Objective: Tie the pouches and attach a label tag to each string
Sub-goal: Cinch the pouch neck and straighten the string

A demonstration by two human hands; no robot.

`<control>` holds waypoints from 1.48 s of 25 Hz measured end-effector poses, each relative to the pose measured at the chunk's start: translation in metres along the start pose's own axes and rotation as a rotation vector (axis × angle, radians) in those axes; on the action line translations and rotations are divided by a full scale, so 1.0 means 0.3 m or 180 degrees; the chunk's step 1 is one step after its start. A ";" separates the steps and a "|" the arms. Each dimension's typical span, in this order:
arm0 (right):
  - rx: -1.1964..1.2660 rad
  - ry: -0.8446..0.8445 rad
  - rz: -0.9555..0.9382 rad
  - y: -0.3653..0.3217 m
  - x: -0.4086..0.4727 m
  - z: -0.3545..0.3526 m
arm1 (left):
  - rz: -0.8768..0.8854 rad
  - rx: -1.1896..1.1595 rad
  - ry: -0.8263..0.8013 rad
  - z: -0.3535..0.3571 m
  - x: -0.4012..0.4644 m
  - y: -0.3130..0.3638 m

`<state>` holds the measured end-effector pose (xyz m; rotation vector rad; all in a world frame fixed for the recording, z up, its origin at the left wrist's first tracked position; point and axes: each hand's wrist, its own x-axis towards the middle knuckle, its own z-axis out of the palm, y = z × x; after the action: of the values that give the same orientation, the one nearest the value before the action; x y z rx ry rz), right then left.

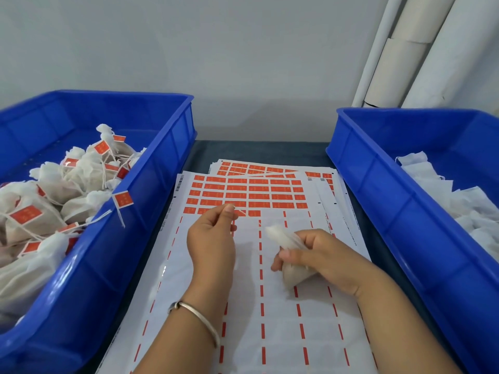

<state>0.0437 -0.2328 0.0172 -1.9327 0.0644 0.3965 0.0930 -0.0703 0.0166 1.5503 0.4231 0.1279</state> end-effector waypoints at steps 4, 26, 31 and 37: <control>0.1272 0.0338 -0.0414 0.001 0.004 -0.004 | -0.0452 0.0064 -0.0369 0.006 0.013 -0.003; 0.0175 0.1119 -0.0437 0.018 0.033 0.036 | 0.2665 0.1645 -0.1734 0.014 -0.066 -0.060; -0.0151 0.0488 -0.0583 0.011 0.020 0.042 | 0.2365 0.1253 -0.1787 0.011 -0.059 -0.041; -0.0092 0.0520 -0.0839 0.007 0.017 0.047 | 0.1406 0.0968 -0.1856 0.019 -0.054 -0.042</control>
<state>0.0446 -0.2202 0.0091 -1.9678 -0.0898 0.0641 0.0776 -0.0815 0.0071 1.8714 -0.3809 -0.0547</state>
